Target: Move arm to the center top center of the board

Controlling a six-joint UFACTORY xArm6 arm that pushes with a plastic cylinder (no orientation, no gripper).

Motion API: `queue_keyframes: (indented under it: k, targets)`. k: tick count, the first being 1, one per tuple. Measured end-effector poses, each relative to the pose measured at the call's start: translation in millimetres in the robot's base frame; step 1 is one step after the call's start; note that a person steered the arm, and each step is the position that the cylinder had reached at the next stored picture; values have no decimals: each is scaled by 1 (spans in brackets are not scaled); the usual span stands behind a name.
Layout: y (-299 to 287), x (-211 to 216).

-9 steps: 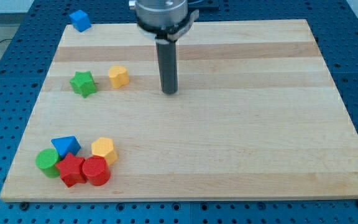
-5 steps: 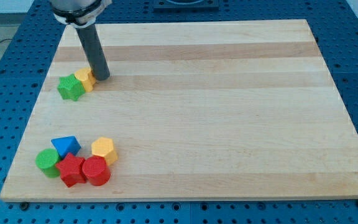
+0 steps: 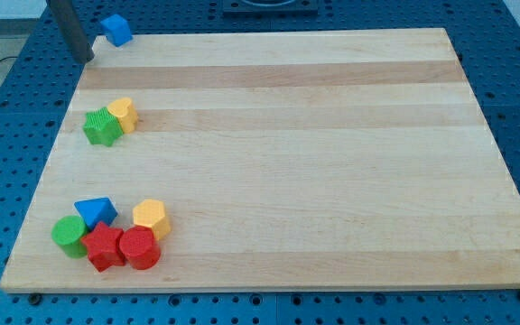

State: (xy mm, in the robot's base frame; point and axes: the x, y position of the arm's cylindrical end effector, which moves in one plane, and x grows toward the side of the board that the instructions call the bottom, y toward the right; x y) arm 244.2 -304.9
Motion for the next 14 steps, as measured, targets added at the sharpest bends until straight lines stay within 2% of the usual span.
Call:
queue_keyframes:
  k: [2,3,4,5,6,7,8,13,14]
  targets:
    - [0,-29]
    - [48,-30]
    - [164,-28]
    - [219,-30]
    - [169,-33]
    - [47,-31]
    - [0,-27]
    - [0,-53]
    - [50,-31]
